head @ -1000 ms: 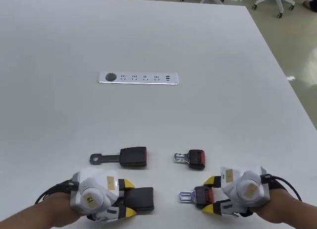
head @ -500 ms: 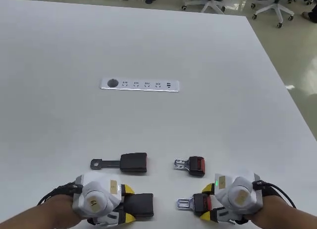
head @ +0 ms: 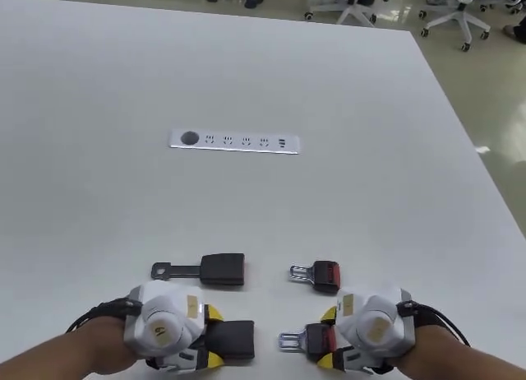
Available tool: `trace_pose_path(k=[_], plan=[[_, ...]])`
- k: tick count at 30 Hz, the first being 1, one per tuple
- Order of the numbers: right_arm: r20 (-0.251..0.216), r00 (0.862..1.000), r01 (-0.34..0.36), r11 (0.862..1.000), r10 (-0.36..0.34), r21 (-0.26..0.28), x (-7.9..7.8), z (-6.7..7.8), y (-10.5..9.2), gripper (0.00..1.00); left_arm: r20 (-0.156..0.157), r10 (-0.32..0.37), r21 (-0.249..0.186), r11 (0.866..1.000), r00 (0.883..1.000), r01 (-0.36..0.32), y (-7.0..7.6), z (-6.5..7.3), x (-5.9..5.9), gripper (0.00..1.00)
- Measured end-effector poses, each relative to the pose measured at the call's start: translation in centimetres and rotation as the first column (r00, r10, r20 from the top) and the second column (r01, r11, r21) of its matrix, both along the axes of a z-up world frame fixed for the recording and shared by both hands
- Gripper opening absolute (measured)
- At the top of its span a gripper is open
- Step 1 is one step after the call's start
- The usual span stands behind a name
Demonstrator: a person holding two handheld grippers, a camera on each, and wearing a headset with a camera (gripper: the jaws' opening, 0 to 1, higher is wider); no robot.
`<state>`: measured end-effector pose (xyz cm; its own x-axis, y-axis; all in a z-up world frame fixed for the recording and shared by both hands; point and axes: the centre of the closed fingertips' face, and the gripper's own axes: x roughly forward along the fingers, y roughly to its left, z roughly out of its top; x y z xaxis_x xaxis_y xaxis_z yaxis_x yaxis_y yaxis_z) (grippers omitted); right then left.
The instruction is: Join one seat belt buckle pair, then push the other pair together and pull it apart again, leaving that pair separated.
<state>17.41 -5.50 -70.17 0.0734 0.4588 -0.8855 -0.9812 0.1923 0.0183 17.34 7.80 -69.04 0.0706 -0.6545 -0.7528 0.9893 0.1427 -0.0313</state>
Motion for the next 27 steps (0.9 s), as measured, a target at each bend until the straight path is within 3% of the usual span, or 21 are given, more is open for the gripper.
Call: trace_pose_path(k=[14, 25, 27], plan=[[0.009, 1.000, -0.003, 0.998, 0.003, 0.065, 0.1, 0.4, 3.2, 0.33, -0.001, -0.013, 0.022, 1.000, 1.000, 0.013, 0.0, 0.1, 0.0, 0.34], [0.015, 1.000, -0.021, 0.993, 0.020, 0.116, 0.2, 0.5, 4.9, 0.33, -0.001, -0.030, 0.034, 0.999, 1.000, 0.030, -0.1, 0.0, 0.0, 0.34], [-0.002, 1.000, 0.001, 0.992, -0.001, 0.130, 0.2, 0.6, 4.8, 0.33, -0.002, -0.028, 0.034, 0.999, 1.000, 0.028, 0.0, -0.1, 0.1, 0.34]])
